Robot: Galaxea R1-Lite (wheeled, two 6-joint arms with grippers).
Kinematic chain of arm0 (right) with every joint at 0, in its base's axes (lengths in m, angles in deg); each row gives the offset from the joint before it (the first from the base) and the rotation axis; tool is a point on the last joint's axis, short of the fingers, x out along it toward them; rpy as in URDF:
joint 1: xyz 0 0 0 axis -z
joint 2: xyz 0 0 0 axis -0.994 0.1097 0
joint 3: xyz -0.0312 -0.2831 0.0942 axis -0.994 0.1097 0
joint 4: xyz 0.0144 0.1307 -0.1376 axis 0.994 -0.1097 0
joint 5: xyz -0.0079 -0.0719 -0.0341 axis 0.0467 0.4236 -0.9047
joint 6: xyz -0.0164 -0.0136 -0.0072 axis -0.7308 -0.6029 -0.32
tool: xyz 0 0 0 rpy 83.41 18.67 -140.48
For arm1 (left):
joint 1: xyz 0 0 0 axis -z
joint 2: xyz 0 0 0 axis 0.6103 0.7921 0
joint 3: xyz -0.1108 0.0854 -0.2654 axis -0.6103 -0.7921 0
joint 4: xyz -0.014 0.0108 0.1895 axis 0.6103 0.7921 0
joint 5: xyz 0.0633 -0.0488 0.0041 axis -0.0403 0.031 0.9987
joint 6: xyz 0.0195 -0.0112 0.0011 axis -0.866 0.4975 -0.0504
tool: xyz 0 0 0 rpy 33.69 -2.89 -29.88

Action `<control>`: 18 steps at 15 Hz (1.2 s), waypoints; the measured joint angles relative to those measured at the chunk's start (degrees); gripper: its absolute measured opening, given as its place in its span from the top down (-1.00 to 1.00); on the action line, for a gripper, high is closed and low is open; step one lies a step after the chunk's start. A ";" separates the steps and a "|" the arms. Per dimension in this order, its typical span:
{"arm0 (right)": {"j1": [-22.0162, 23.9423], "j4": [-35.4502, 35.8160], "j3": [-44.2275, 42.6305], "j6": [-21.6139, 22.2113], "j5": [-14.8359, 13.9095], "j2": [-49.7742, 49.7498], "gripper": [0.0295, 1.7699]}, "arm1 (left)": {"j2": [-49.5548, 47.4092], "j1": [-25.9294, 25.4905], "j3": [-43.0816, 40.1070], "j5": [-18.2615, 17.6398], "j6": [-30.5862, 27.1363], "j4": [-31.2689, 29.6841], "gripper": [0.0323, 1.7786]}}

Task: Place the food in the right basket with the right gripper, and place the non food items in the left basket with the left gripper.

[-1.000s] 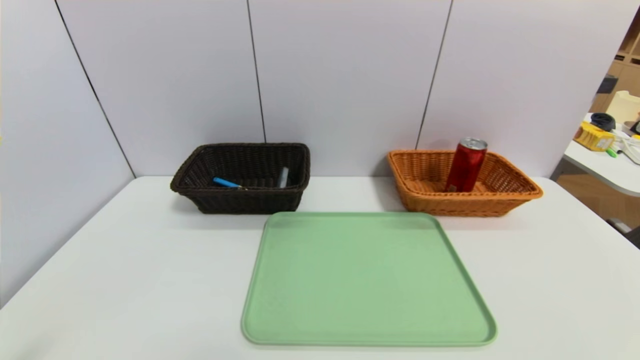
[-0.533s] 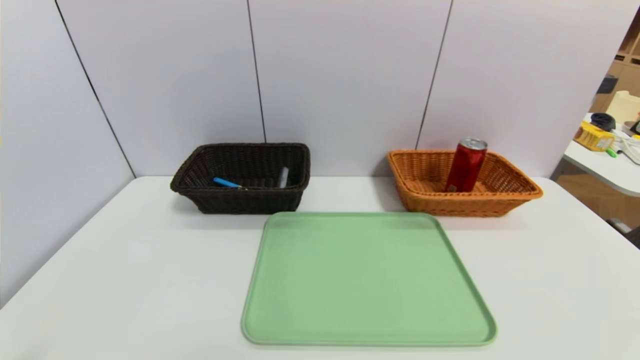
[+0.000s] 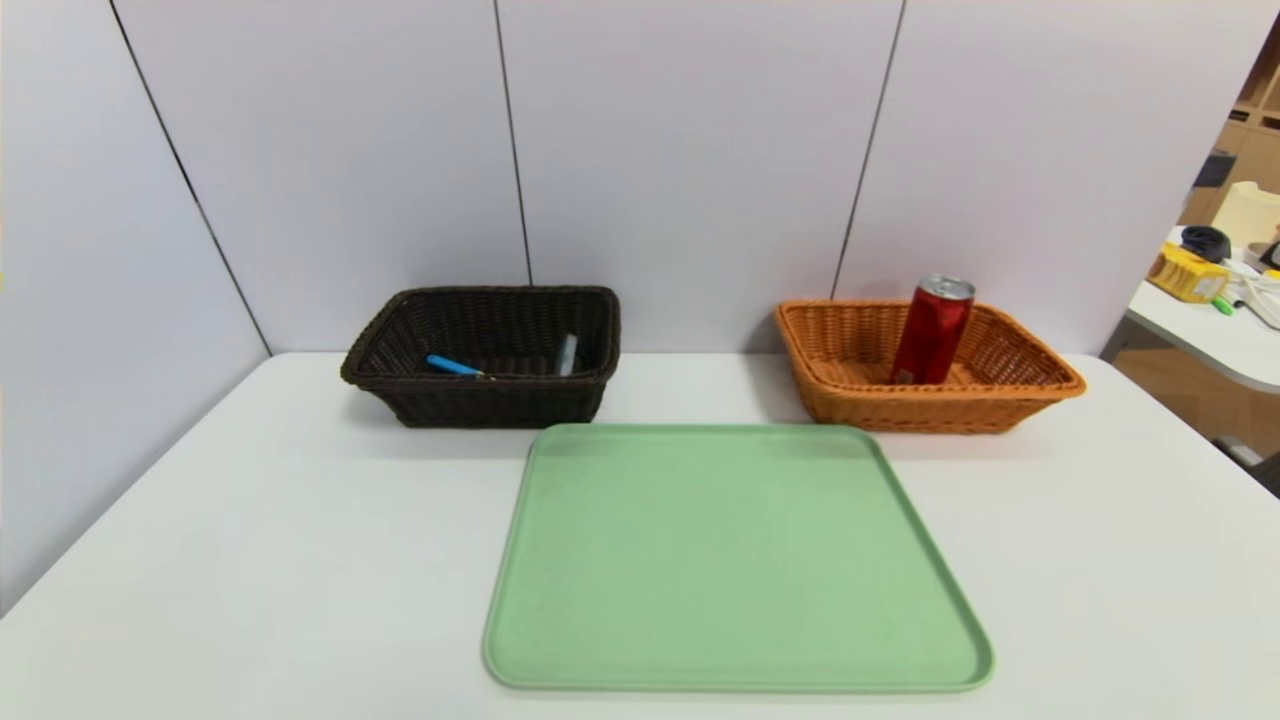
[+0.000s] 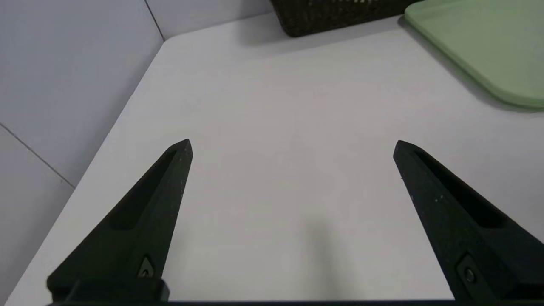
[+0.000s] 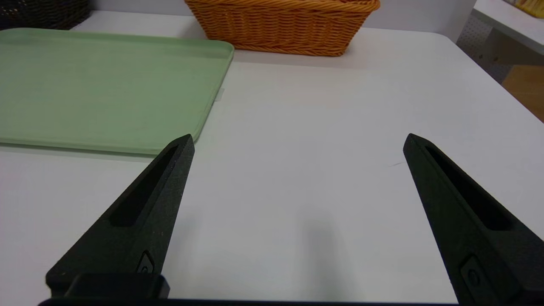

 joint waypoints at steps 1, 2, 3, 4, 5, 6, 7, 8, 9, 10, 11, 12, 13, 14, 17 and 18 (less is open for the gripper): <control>0.00 -0.02 0.00 -0.02 0.00 0.00 -0.92 | -0.12 0.00 -0.05 0.15 1.27 0.17 -0.90; 0.00 0.00 -0.02 -0.02 0.00 0.00 -0.92 | -0.20 0.00 -0.13 0.26 3.19 0.22 -0.90; 0.00 0.00 -0.02 -0.05 0.00 0.00 -0.92 | -0.24 0.00 -0.16 0.30 5.21 0.17 -0.90; 0.00 0.00 -0.02 -0.05 0.00 0.00 -0.92 | -0.29 -0.05 -0.16 0.44 6.61 0.09 -0.90; 0.00 -0.02 -0.02 -0.02 0.02 0.00 -0.92 | -0.32 -0.05 -0.18 0.52 7.44 0.06 -0.90; 0.00 -0.02 -0.02 -0.05 0.00 0.00 -0.92 | -0.33 -0.05 -0.18 0.63 7.89 0.06 -0.90; 0.00 -0.02 -0.02 -0.05 0.00 0.00 -0.92 | -0.33 -0.05 -0.18 0.74 8.07 0.05 -0.90; 0.00 0.00 -0.02 -0.02 0.02 0.00 -0.92 | -0.33 -0.05 -0.18 0.78 8.09 0.05 -0.90; 0.00 0.00 -0.02 0.00 0.00 0.00 -0.92 | -0.33 -0.05 -0.18 0.78 8.09 0.05 -0.90; 0.00 0.00 -0.02 -0.02 0.00 0.00 -0.92 | -0.33 -0.02 -0.18 0.80 8.11 0.02 -0.90; 0.00 0.00 -0.02 -0.02 0.00 0.00 -0.92 | -0.33 -0.02 -0.18 0.80 8.09 0.02 -0.90; 0.00 0.00 -0.02 -0.02 0.02 0.00 -0.92 | -0.33 -0.02 -0.18 0.83 8.09 0.02 -0.90; 0.00 0.00 -0.02 -0.02 0.00 0.00 -0.92 | -0.33 -0.02 -0.18 0.80 8.11 0.02 -0.90; 0.00 0.00 -0.02 -0.02 0.02 0.00 -0.92 | -0.33 0.00 -0.18 0.83 8.13 0.00 -0.90; 0.00 0.00 -0.02 -0.13 0.00 0.00 -0.92 | -0.33 -0.02 -0.18 0.80 8.13 0.02 -0.90; 0.00 -0.05 -0.02 -0.44 0.04 0.00 -0.92 | -0.33 -0.05 -0.18 0.80 8.16 0.02 -0.90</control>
